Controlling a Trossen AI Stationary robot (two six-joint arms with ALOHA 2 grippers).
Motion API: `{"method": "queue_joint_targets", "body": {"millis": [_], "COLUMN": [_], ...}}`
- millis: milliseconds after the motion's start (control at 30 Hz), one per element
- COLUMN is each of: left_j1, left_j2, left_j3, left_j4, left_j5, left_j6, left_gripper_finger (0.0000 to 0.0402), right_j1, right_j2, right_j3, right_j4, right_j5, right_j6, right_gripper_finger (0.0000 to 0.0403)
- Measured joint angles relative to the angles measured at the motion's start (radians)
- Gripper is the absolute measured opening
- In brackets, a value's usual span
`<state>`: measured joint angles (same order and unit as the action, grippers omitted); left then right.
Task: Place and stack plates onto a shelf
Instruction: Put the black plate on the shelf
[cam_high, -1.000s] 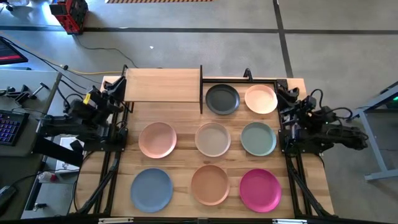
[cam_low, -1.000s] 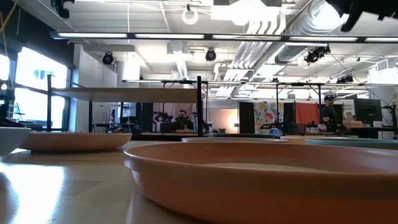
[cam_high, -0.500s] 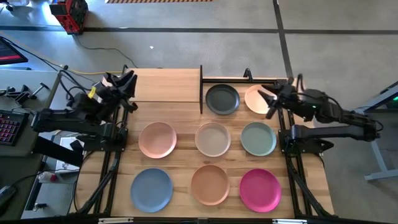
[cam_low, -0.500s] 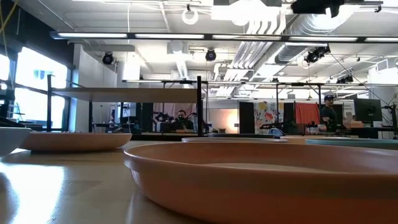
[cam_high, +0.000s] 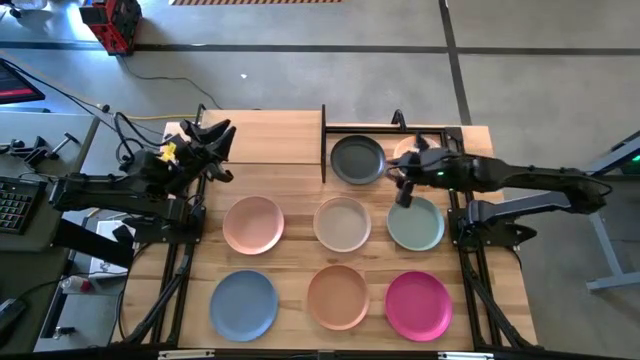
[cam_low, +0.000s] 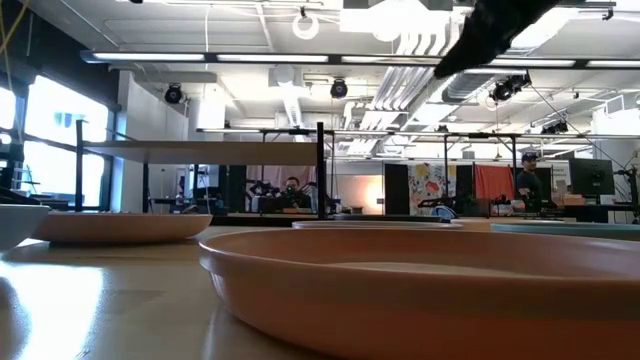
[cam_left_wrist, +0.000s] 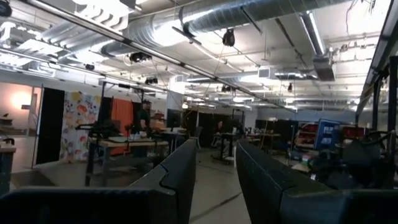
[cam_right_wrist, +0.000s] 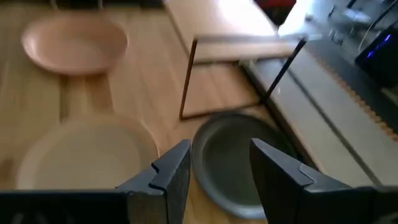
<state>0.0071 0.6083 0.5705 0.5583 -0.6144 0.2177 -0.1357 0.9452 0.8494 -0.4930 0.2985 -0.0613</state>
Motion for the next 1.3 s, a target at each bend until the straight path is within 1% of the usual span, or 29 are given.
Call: {"method": "queue_joint_targets", "body": {"millis": [67, 167, 367, 467, 600, 767, 900, 1300], "left_j1": [0.000, 0.000, 0.003, 0.022, 0.044, 0.062, 0.073, 0.076], "left_j2": [0.000, 0.000, 0.033, 0.059, 0.102, 0.146, 0.169, 0.191], "left_j3": [0.000, 0.000, 0.000, 0.000, 0.000, 0.000, 0.000, 0.000], "left_j4": [-0.027, -0.104, -0.293, -0.331, -0.345, -0.353, -0.353, -0.352], "left_j5": [0.000, -0.003, -0.086, -0.100, -0.100, -0.100, -0.100, -0.100], "left_j6": [-0.013, -0.049, -0.154, -0.200, -0.227, -0.244, -0.261, -0.268], "left_gripper_finger": [0.0101, 0.0101, 0.0101, 0.0101, 0.0101, 0.0101, 0.0101, 0.0101], "right_j1": [-0.013, -0.046, -0.110, -0.139, -0.176, -0.206, -0.219, -0.220], "right_j2": [0.049, 0.123, 0.268, 0.339, 0.435, 0.538, 0.597, 0.707], "right_j3": [0.000, 0.000, 0.000, 0.000, 0.000, -0.001, -0.001, -0.001], "right_j4": [0.003, 0.006, 0.051, 0.087, 0.117, 0.162, 0.196, 0.235], "right_j5": [-0.009, -0.071, -0.177, -0.215, -0.253, -0.256, -0.257, -0.242], "right_j6": [-0.015, -0.052, -0.155, -0.228, -0.264, -0.303, -0.325, -0.341], "right_gripper_finger": [0.0152, 0.0152, 0.0152, 0.0151, 0.0151, 0.0151, 0.0151, 0.0151]}}
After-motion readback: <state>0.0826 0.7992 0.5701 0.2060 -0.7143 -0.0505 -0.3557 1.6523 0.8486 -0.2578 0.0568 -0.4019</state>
